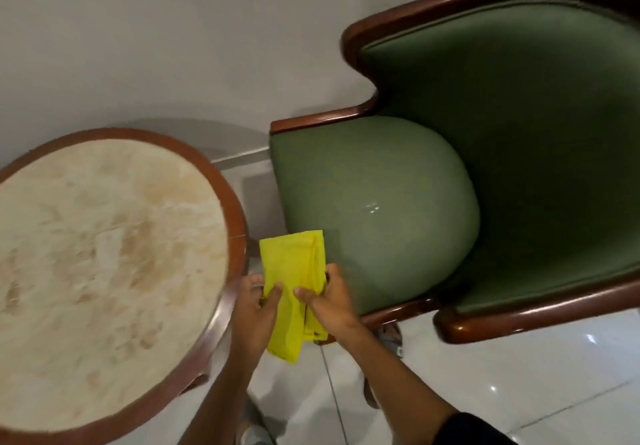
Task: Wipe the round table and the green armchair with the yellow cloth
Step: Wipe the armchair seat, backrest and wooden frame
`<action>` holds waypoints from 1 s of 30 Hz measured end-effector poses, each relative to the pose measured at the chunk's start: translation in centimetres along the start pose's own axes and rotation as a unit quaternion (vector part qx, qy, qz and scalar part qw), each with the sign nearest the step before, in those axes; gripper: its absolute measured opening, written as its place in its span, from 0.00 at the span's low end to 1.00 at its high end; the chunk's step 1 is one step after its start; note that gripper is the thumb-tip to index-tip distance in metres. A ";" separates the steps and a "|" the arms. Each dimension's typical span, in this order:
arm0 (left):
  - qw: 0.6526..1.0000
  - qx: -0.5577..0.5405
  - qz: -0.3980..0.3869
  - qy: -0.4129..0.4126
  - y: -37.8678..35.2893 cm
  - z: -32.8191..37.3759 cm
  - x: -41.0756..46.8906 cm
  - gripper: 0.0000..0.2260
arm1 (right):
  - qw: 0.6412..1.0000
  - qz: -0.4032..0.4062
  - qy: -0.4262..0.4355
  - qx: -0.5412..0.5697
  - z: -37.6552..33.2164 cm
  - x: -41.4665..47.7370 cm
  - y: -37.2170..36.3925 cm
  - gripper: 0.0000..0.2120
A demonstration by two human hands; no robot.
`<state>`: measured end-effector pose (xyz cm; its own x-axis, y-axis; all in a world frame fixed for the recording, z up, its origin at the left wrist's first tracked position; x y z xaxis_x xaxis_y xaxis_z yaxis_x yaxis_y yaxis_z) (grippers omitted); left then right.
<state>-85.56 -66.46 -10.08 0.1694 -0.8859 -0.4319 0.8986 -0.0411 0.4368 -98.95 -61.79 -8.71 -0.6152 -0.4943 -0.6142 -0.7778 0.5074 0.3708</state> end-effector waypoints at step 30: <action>0.771 0.380 -0.047 -0.508 -18.5 3.2 15.7 0.26 | 0.858 0.369 0.129 -0.334 0.1 20.3 7.4 0.28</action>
<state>-100.84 -81.12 -22.42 -0.6343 -0.7512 0.1826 0.3251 -0.0449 0.9446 -117.17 -67.99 -18.55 -0.9124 -0.3964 0.1022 -0.0115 0.2743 0.9616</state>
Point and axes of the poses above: each hand's wrist, its own x-axis towards the middle knuckle, its own y-axis out of the back of the hand, z = x × y, the point moved 1 cm from there along x, towards the middle knuckle, and after that the axes turned 15 degrees about z, right-handed, at the moved point
